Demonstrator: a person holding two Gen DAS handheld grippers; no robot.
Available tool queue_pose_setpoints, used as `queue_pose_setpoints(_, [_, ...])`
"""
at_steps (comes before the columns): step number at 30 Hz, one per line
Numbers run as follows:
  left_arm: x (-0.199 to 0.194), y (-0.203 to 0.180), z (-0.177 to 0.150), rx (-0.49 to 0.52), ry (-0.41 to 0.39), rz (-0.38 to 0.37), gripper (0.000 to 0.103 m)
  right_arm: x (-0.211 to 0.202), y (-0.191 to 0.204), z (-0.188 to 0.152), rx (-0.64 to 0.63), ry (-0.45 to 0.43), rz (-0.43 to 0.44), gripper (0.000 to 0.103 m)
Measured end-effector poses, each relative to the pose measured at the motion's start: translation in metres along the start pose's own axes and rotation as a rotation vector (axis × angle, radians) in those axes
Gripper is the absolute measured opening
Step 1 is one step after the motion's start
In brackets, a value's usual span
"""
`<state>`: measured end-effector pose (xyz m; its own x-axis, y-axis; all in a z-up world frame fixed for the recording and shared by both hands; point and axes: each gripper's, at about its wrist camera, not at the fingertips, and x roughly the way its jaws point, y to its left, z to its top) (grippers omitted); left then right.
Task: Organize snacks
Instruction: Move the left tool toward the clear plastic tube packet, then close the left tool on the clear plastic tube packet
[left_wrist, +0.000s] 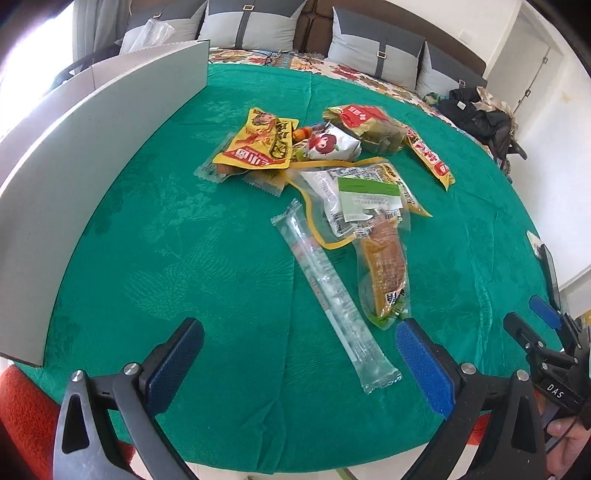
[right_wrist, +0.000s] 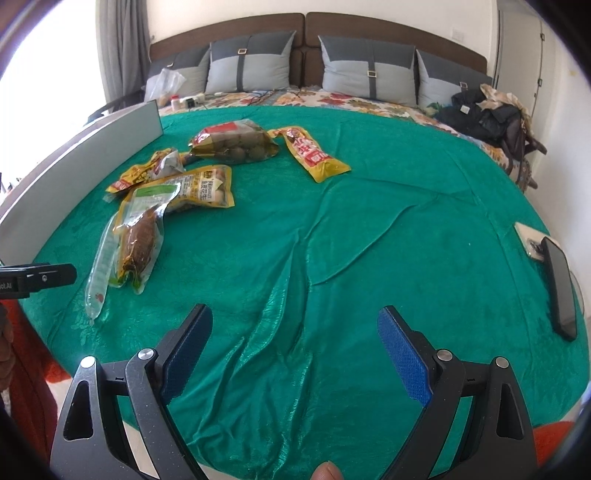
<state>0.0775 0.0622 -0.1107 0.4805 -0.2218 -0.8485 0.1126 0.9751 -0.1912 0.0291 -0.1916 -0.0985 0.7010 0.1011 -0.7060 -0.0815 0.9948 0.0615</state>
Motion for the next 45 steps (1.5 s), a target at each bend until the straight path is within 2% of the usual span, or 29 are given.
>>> queue_pose_setpoints(3, [0.017,-0.013,0.012,0.042,0.025,0.056,0.099,0.001,0.002,0.0,-0.005,0.005,0.004,0.093])
queue_pose_setpoints(6, [0.036,-0.006,0.017,0.0,0.09,0.106,0.089,-0.003,0.002,0.0,-0.012,-0.004,-0.001,0.093])
queue_pose_setpoints(8, [0.033,0.003,0.016,-0.017,0.085,0.102,0.088,-0.005,0.0,0.0,-0.01,-0.011,-0.007,0.093])
queue_pose_setpoints(11, [0.025,0.019,0.013,-0.004,0.079,0.161,0.088,-0.006,-0.006,0.001,0.015,-0.015,-0.005,0.093])
queue_pose_setpoints(15, [0.024,0.03,0.011,-0.016,0.103,0.124,0.088,-0.002,-0.014,0.004,0.073,-0.003,0.028,0.093])
queue_pose_setpoints(18, [0.032,0.015,0.01,0.068,0.131,0.109,0.086,0.002,-0.012,0.003,0.078,0.016,0.04,0.093])
queue_pose_setpoints(21, [0.033,-0.001,0.011,0.16,0.119,0.145,0.072,0.001,-0.01,0.0,0.058,0.022,0.037,0.093])
queue_pose_setpoints(28, [0.027,-0.009,0.008,0.206,0.111,0.108,0.024,0.007,-0.02,-0.002,0.13,0.059,0.084,0.093])
queue_pose_setpoints(33, [0.025,-0.007,0.006,0.195,0.102,0.105,0.019,0.009,-0.021,-0.004,0.143,0.083,0.099,0.093])
queue_pose_setpoints(45, [0.019,-0.001,-0.004,0.159,0.088,0.091,0.019,0.015,-0.018,-0.008,0.142,0.128,0.104,0.093])
